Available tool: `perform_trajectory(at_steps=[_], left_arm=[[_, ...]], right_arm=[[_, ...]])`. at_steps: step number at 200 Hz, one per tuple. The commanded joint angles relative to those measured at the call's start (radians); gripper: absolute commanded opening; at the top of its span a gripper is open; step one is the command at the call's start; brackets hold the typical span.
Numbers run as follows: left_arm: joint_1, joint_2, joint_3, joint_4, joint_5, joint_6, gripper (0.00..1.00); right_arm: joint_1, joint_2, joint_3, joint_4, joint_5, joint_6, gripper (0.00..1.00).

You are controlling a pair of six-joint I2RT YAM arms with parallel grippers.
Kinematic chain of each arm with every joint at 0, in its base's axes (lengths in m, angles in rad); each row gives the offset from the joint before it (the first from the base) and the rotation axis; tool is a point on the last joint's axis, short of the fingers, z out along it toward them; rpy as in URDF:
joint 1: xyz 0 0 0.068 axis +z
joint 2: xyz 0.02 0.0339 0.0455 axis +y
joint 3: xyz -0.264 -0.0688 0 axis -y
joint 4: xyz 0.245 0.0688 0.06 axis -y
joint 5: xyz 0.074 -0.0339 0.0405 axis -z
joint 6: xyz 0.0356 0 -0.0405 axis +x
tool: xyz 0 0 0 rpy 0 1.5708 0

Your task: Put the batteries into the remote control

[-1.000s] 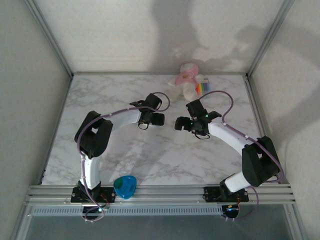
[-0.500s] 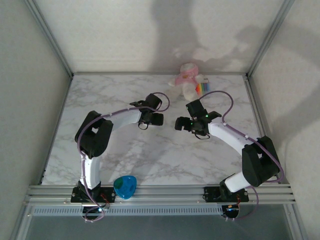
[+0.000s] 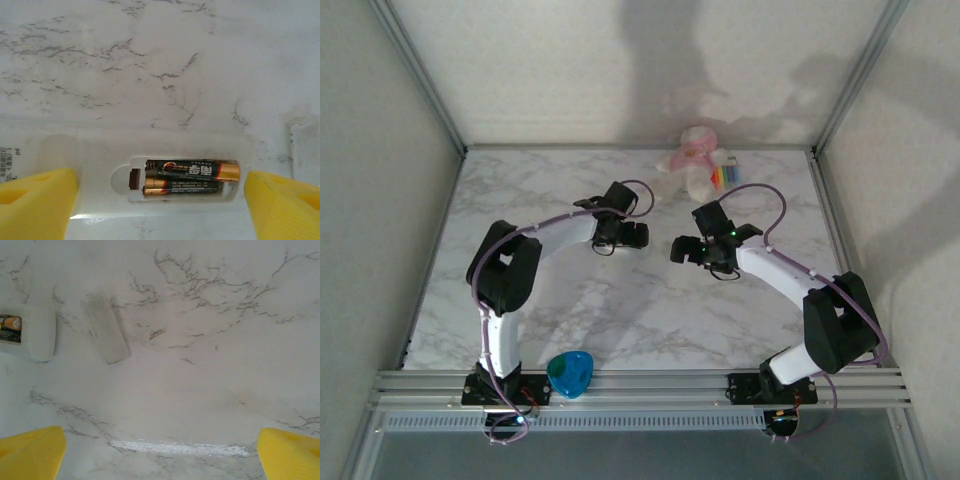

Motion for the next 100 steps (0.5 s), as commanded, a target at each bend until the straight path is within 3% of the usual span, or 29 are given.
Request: perform_trajectory(at_steps=[1,100], left_arm=[[-0.01,0.034,0.03,-0.034,0.017,-0.016,0.87],[-0.043,0.089,0.062,-0.061,-0.037,-0.026,0.92]], right_arm=[[-0.005,-0.002,-0.012,0.003,-0.012,0.016,0.99],[-0.007,-0.005,-0.02,0.004,-0.011,0.019,0.99]])
